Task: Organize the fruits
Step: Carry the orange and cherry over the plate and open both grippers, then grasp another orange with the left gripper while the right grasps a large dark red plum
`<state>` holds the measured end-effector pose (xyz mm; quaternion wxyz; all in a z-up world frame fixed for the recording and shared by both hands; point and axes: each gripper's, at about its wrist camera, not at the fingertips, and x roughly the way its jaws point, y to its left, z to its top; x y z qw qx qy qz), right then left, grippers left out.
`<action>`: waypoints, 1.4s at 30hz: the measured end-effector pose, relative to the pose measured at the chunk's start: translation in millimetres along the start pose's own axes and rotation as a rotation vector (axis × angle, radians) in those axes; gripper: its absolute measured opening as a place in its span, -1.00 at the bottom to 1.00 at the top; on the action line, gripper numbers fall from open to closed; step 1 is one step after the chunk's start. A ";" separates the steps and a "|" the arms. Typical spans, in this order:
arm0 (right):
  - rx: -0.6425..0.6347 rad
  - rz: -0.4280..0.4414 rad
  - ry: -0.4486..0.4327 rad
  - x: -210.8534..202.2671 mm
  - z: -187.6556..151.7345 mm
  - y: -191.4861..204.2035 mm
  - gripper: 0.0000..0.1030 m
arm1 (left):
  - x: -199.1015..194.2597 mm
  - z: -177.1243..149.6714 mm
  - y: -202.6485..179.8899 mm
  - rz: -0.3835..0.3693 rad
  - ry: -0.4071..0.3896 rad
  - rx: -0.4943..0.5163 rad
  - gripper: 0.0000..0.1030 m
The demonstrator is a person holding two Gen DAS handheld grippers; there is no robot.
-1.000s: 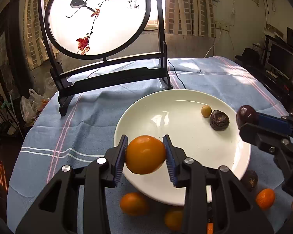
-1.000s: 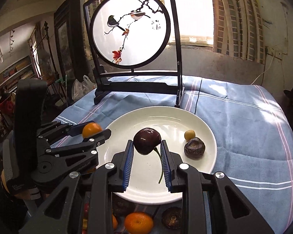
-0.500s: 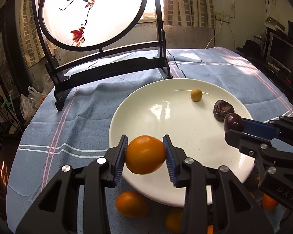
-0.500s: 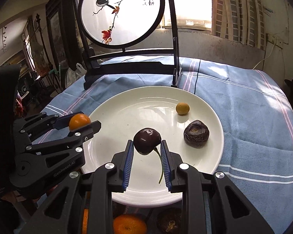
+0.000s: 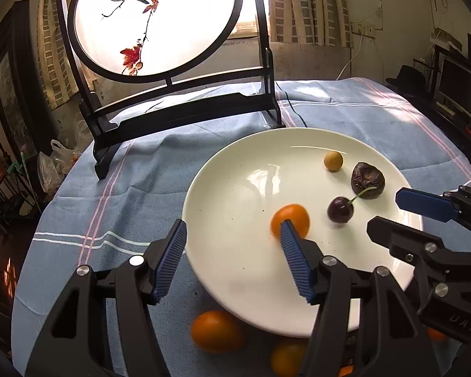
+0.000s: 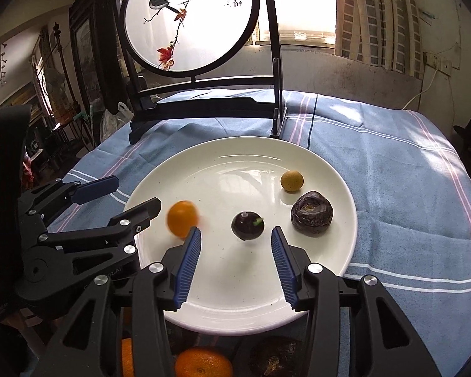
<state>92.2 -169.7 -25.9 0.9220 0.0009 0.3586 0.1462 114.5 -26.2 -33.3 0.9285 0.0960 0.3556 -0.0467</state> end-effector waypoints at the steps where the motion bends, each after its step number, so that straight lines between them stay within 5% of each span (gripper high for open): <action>1: 0.000 0.001 -0.003 -1.5 0.4 0.4 -0.08 | -0.4 0.3 0.2 0.000 0.000 -0.001 0.17; 7: -0.006 0.048 -0.047 -28.3 1.5 10.1 0.06 | -17.6 1.9 1.0 -0.018 -0.028 0.008 0.18; 12: -0.068 0.058 -0.059 -67.7 -19.7 18.9 0.21 | -54.3 -16.0 3.5 -0.069 -0.066 0.058 0.39; 20: -0.142 -0.056 0.004 -111.8 -81.5 2.5 0.34 | -114.3 -95.4 -5.8 -0.244 0.020 0.247 0.40; 24: -0.150 -0.051 0.031 -118.7 -103.3 5.1 0.34 | -132.1 -131.5 -22.0 -0.349 0.074 0.314 0.40; 29: -0.148 -0.002 0.037 -123.2 -116.7 16.1 0.34 | -123.3 -153.8 -39.5 -0.366 0.142 0.332 0.39; 31: -0.152 0.027 0.052 -121.8 -121.1 23.3 0.34 | -117.3 -155.4 -40.9 -0.377 0.161 0.322 0.28; 33: -0.169 0.042 0.070 -117.1 -125.0 32.1 0.34 | -112.1 -155.2 -41.1 -0.379 0.182 0.311 -0.21; 42: -0.253 0.099 0.184 -70.6 -129.9 70.6 0.31 | -129.8 -141.9 -10.7 -0.372 0.108 0.248 -0.22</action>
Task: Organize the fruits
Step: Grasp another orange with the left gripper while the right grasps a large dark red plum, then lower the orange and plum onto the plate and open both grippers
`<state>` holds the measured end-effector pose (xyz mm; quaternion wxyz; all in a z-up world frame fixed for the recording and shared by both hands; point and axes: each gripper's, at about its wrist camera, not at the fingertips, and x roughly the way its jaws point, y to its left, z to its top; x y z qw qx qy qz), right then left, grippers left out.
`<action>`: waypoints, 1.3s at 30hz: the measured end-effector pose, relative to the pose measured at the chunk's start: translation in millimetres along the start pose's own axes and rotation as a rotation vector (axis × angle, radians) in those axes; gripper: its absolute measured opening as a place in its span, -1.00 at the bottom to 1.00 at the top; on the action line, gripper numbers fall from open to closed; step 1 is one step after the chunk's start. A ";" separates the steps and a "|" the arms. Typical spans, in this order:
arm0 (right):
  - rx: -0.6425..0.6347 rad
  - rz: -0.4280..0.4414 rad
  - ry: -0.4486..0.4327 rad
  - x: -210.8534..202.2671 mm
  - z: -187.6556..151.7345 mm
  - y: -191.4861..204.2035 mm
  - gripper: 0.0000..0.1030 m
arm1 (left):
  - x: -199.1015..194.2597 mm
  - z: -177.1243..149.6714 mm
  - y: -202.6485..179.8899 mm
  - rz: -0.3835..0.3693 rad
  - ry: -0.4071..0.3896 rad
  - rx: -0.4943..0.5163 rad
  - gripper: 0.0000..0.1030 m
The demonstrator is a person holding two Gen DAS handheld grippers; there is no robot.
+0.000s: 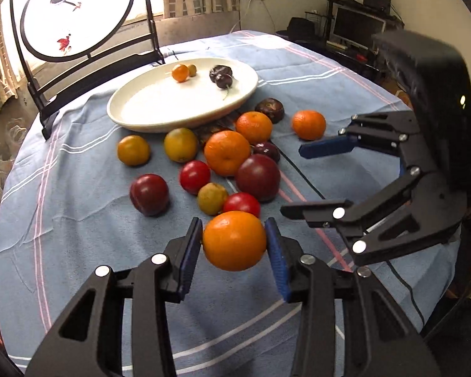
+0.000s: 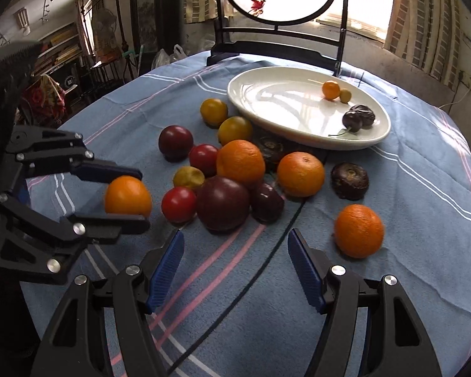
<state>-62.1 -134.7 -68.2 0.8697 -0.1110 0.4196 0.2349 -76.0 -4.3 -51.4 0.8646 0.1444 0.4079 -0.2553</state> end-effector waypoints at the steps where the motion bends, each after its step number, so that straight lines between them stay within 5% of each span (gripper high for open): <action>1: -0.004 0.008 0.018 5.4 3.1 1.7 0.15 | -2.7 0.0 4.9 0.010 -0.003 -0.013 -0.22; 5: -0.039 0.002 0.031 18.0 12.4 6.8 -0.21 | -4.7 0.2 22.2 0.027 0.002 -0.059 -0.22; 16: -0.046 0.048 0.005 -1.0 13.0 0.2 -0.24 | -11.9 15.3 30.1 0.020 -0.045 -0.078 -0.22; 27: 0.074 -0.068 -0.232 -57.9 69.5 -58.2 -0.23 | -9.8 119.2 53.5 0.160 -0.212 -0.154 -0.22; 35: 0.146 -0.091 -0.249 -29.1 107.6 -95.4 -0.23 | 45.7 160.9 80.9 0.262 -0.165 -0.201 -0.22; 39: 0.158 -0.088 -0.215 -3.8 115.7 -101.8 -0.23 | 72.6 160.0 94.4 0.248 -0.141 -0.245 -0.22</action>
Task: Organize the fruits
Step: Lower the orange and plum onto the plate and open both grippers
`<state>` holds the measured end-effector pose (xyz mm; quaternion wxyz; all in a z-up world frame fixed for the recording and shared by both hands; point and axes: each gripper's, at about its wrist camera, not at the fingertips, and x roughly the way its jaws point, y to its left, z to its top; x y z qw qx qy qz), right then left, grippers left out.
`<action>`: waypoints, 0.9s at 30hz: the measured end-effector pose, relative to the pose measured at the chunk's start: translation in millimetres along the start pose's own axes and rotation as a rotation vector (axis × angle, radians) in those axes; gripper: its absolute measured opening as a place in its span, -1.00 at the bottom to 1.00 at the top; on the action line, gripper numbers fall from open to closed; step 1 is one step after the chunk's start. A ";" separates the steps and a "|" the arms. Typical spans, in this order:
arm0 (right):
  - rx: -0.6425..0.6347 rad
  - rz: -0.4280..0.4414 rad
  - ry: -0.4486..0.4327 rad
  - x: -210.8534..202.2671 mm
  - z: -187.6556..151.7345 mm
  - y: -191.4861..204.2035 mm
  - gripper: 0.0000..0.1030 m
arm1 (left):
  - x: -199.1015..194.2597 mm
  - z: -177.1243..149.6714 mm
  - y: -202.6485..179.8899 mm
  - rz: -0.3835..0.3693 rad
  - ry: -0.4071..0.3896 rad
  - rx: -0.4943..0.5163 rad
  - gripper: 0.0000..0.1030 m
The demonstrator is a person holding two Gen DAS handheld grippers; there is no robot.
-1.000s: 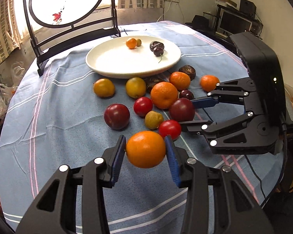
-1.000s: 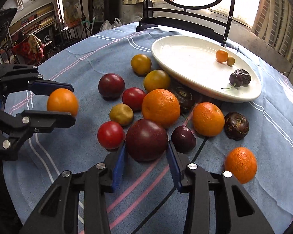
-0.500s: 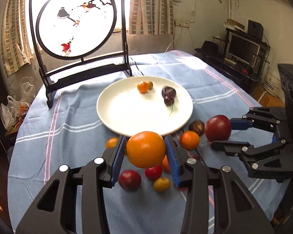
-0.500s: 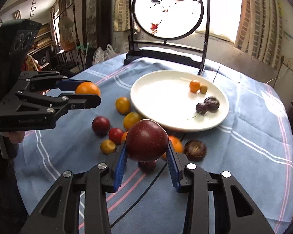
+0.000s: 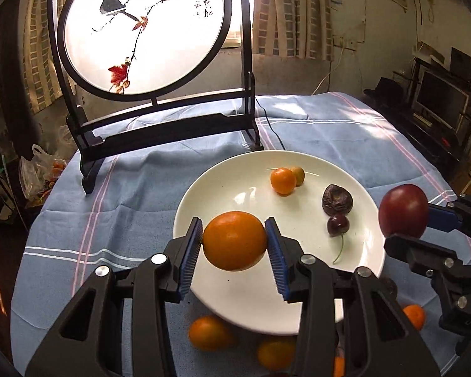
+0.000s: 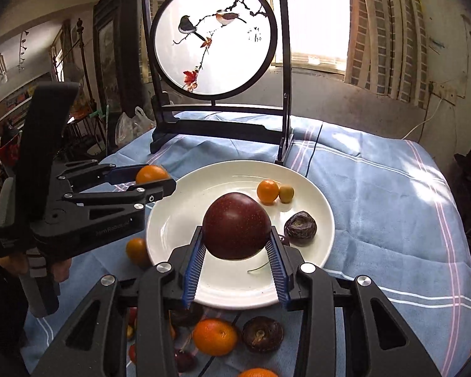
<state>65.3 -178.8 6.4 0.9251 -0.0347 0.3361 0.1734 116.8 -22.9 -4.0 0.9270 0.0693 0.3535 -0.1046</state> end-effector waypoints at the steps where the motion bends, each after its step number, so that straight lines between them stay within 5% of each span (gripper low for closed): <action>1: 0.004 0.003 0.011 7.6 -0.2 -1.1 -0.23 | 5.6 -1.8 -0.2 -0.001 0.006 -0.001 -0.22; 14: 0.017 0.018 0.083 51.2 -6.2 -2.2 -0.22 | 31.3 -13.9 -4.9 0.020 0.055 0.045 -0.21; 16: 0.036 0.000 0.076 51.7 -6.3 -4.8 -0.20 | 32.0 -14.0 -3.7 0.031 0.054 0.033 -0.13; 18: 0.054 0.001 0.063 51.1 -5.6 -8.6 -0.06 | 30.2 -13.7 -3.2 0.046 0.038 0.032 0.28; 20: 0.058 -0.019 0.036 46.1 -4.8 -11.1 0.12 | 28.3 -13.4 -1.9 0.053 0.026 0.027 0.30; 27: 0.064 -0.007 0.004 30.7 -0.2 -12.9 0.20 | 20.7 -11.8 2.6 0.047 0.014 0.021 0.30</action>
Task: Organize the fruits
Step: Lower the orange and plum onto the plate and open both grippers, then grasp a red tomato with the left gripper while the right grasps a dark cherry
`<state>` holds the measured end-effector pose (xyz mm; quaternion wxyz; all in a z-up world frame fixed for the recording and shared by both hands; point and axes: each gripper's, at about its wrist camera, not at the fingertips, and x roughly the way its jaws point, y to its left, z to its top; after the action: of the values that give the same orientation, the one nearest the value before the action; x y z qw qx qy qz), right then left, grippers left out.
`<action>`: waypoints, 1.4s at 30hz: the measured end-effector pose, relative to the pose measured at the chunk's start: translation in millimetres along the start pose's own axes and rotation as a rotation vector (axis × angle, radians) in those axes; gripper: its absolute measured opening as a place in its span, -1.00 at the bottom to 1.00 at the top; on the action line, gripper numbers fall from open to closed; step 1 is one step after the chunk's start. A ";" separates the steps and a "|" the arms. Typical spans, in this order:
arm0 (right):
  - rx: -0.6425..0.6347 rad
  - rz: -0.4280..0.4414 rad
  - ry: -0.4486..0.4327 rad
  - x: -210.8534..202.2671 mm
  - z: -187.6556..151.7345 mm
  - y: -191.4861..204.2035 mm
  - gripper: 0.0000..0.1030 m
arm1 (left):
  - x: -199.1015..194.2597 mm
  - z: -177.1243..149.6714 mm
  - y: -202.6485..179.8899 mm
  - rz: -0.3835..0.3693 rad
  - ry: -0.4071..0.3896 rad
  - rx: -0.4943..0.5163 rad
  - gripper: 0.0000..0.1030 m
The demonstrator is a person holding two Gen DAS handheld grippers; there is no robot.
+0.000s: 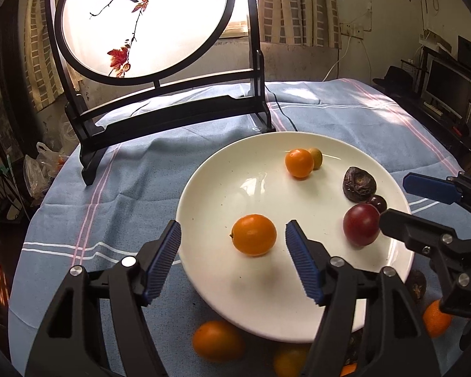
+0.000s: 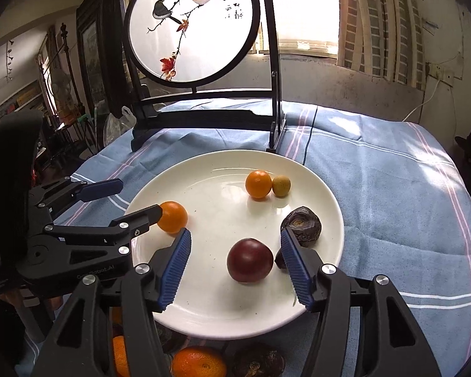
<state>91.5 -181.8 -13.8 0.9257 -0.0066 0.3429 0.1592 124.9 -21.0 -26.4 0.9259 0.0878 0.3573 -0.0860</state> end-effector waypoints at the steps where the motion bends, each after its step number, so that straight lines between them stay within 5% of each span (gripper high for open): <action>1: 0.001 0.006 -0.004 -3.4 0.5 0.8 0.20 | -3.8 1.0 1.3 -0.001 -0.009 -0.003 0.30; 10: -0.001 0.075 -0.045 -67.7 -18.6 4.5 0.36 | -70.2 -22.4 -7.3 -0.069 -0.081 0.102 0.38; 16: -0.198 0.101 0.126 -81.8 -86.0 36.7 0.36 | -98.4 -81.2 -3.7 -0.098 -0.015 0.213 0.38; 18: -0.304 0.094 0.187 -75.6 -105.9 53.7 0.29 | -104.6 -95.1 1.9 -0.131 0.018 0.213 0.38; 20: -0.368 0.084 0.234 -64.8 -115.9 64.0 -0.02 | -107.6 -108.7 2.7 -0.160 0.056 0.222 0.38; 25: -0.373 0.091 0.271 -36.7 -112.5 67.8 -0.13 | -111.2 -139.0 -24.0 -0.249 0.127 0.305 0.38; 28: -0.372 0.119 0.276 -26.8 -111.0 70.7 -0.46 | -112.1 -142.7 -46.0 -0.289 0.126 0.342 0.38; 32: -0.357 0.132 0.243 -42.3 -111.7 63.0 -0.46 | -105.8 -136.0 -66.8 -0.317 0.127 0.347 0.37; 36: -0.291 0.119 0.199 -61.1 -112.1 43.8 -0.46 | -90.3 -128.2 -81.3 -0.316 0.160 0.340 -0.10; 42: -0.247 0.132 0.182 -64.3 -115.7 32.1 -0.46 | -73.5 -123.7 -92.3 -0.261 0.193 0.342 -0.22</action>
<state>-37.3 -184.0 -58.2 0.8704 -0.1123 0.4030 0.2595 -29.2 -75.6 -76.1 0.8401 0.2040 0.4328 -0.2556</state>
